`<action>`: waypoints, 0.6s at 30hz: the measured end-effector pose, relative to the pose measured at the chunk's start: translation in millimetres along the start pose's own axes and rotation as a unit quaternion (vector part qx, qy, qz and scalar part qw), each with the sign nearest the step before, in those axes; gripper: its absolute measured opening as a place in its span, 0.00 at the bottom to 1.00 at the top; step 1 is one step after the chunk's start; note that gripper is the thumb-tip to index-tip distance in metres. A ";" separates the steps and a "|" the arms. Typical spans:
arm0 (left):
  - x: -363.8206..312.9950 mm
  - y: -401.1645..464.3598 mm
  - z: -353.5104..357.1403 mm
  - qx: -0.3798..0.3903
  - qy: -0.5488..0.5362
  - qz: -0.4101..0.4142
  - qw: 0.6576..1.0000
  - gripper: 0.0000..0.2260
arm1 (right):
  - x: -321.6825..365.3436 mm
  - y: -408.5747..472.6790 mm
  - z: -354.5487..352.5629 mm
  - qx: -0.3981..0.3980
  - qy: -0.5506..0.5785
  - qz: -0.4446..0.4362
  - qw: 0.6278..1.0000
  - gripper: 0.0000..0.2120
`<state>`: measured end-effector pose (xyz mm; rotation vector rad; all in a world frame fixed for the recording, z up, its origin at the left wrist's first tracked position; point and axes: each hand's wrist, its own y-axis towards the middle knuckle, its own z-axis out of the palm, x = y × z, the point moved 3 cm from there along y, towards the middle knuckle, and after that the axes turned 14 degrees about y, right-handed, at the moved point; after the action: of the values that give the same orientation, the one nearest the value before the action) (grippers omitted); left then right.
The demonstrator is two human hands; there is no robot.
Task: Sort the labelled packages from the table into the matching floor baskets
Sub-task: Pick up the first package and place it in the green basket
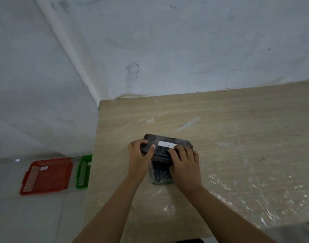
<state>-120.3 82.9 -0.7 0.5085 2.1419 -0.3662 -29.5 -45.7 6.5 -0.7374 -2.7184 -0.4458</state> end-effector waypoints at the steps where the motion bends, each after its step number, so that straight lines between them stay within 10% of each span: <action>1: 3.3 -2.5 0.4 0.005 0.002 0.011 1.000 0.09 | 0.3 -4.2 1.9 0.003 -0.005 0.000 1.000 0.24; 12: 34.8 -11.7 3.7 0.071 0.104 0.064 0.990 0.22 | 4.7 6.0 5.4 0.046 0.044 0.049 0.997 0.09; 18: 32.7 -13.4 12.4 0.037 0.146 0.072 0.986 0.26 | 5.4 78.5 22.3 0.202 0.087 -0.059 0.974 0.19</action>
<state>-135.4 73.2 -33.6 0.7977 2.3606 -0.3058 3.1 29.3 5.2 -0.4080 -2.5731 0.0250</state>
